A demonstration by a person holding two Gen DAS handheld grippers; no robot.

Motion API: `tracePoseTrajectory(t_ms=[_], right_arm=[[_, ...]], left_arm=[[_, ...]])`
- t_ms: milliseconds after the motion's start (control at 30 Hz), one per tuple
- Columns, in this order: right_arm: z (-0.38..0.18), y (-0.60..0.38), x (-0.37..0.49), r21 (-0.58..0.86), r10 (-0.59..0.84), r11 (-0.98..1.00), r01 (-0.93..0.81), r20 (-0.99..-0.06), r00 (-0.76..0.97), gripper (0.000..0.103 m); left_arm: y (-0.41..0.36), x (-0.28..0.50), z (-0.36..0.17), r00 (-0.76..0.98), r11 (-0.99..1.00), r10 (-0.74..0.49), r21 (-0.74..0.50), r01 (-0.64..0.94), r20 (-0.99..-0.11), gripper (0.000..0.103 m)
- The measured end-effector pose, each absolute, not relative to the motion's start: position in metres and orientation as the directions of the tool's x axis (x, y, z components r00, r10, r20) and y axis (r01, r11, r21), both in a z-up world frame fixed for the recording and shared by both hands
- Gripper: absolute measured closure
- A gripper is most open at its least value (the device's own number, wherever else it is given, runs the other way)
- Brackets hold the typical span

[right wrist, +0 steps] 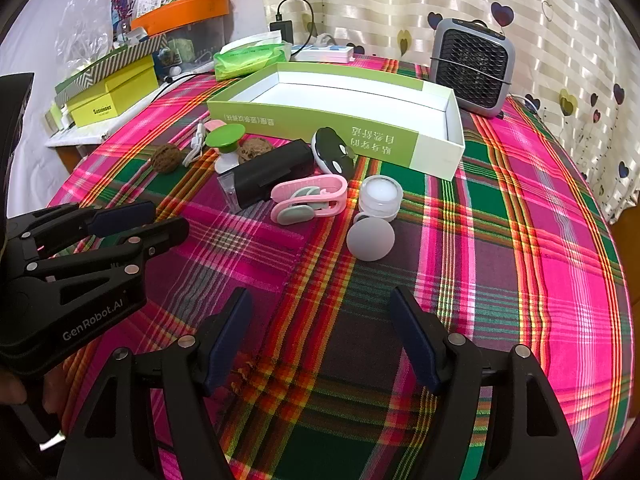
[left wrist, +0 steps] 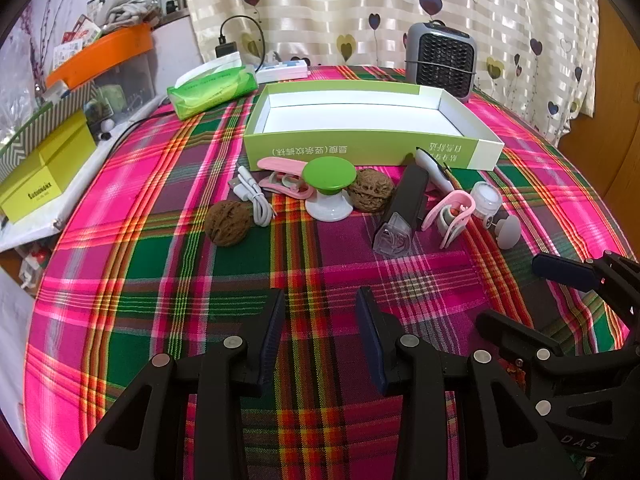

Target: Organize objects

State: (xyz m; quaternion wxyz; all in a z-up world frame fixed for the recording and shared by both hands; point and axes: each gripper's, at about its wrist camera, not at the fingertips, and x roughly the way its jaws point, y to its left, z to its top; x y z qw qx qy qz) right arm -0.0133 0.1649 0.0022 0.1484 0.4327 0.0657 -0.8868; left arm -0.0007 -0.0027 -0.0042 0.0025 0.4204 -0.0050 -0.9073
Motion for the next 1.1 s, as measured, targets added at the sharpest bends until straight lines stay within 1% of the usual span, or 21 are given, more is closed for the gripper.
tracePoseTrajectory(t_ms=[867, 1100], right_arm=[[0.0036, 0.1700, -0.0135, 0.049, -0.242, -0.942, 0.331, -0.783, -0.573, 0.031], [0.0039, 0.1720, -0.0144, 0.052, -0.242, -0.944, 0.327, -0.783, -0.573, 0.031]], left_arm=[[-0.0057, -0.0023, -0.0044, -0.647, -1.000, -0.012, 0.016, 0.000, -0.763, 0.068], [0.0001, 0.0009, 0.0026, -0.647, -1.000, -0.012, 0.017, -0.002, -0.762, 0.068]])
